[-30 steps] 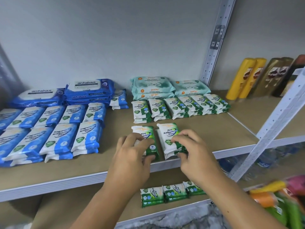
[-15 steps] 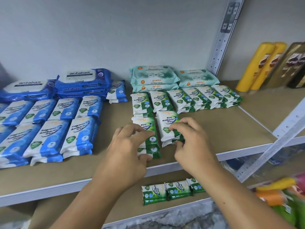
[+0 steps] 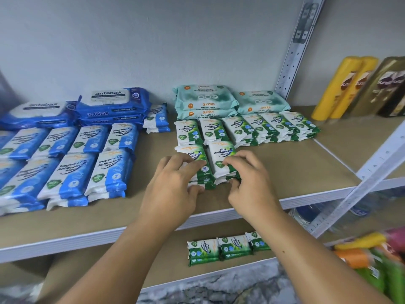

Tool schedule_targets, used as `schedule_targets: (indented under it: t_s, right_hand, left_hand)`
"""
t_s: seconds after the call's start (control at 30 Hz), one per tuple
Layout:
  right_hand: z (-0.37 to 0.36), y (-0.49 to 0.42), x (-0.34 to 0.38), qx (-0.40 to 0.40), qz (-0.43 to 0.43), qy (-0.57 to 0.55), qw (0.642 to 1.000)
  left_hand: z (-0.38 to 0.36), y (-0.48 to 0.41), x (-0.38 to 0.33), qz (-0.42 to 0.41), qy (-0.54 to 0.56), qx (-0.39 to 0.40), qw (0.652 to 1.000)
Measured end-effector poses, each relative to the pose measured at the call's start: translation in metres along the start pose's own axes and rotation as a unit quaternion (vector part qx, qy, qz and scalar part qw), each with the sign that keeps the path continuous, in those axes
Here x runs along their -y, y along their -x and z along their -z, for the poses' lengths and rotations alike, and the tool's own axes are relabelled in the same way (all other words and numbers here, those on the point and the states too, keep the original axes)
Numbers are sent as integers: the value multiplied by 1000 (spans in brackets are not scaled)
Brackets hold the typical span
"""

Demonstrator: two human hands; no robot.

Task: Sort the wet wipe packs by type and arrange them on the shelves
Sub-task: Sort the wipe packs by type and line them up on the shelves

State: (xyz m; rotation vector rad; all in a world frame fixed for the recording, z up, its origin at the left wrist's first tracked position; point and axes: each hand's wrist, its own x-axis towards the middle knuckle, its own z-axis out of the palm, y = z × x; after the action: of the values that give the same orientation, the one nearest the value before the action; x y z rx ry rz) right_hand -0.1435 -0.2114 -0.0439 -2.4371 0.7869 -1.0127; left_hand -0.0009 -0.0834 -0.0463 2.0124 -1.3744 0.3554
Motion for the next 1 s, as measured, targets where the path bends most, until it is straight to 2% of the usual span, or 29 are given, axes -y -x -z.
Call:
schedule_targets:
  t_s: [0.37,0.57,0.6,0.67,0.77,0.83,0.93,1.0]
  right_hand:
    - [35,29,16,-3,-24,64,998]
    - [48,68,21,-8,-27,88,996]
    - [48,75,21,-14,-28,90,995]
    - [44,90,21,-25,-49,80,995]
    - [39,111,25,-10,-125,41,991]
    - [39,122,26,56,-191,57,978]
    - [36,131,15,210,-239,135,938]
    - [30,132,1,269,-262,167,912]
  left_hand:
    - [25,15,-18,28,4,4,1000]
    - [47,43,-45,20,62,-8,998]
    - [51,49,-52,16,103,25,994]
    - [57,62,-65,23,180,145,973]
    - [44,82,-73,3,148,310,939]
    - [26,93,-71,3,94,360,928]
    - [-2,102,-59,85,77,403,908]
    - [-17,103,-47,133,85,408,899]
